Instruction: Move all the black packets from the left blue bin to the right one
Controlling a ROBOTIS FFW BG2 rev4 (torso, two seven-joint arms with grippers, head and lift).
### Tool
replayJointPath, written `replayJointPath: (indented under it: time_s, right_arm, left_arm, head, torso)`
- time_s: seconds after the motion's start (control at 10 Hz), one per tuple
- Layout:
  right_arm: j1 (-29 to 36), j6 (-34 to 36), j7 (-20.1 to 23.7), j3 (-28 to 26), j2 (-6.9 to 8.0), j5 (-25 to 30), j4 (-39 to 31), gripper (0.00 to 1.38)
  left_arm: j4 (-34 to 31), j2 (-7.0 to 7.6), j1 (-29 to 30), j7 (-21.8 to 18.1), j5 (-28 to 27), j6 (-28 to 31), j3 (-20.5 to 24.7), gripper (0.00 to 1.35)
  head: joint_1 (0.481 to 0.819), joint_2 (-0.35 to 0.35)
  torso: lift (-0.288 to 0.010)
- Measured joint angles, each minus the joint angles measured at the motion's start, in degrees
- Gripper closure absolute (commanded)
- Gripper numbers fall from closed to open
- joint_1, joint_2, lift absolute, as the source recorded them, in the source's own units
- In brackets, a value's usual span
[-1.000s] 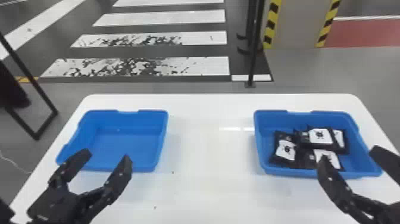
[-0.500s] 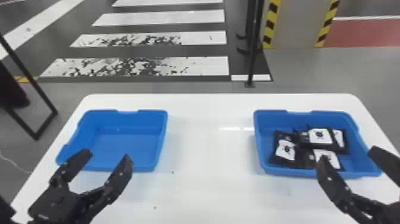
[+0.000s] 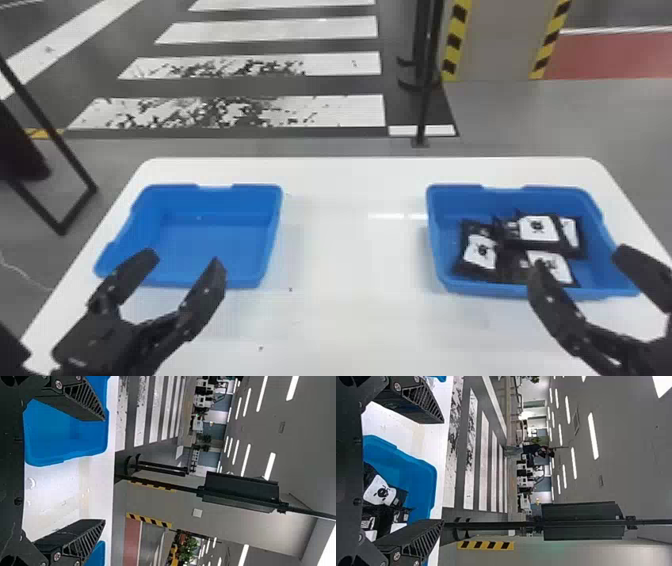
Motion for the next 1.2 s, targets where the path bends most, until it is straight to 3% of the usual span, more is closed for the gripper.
replayJointPath:
  time_s: [1.2]
  right_arm:
    - [-0.2,-0.1,0.0,0.1,-0.09,-0.6,0.1,0.14]
  left_arm:
    - [0.1,0.0,-0.6,0.0,0.7,-0.1,-0.1,0.13]
  head:
    - [0.695,0.088]
  torso:
    - [-0.14]
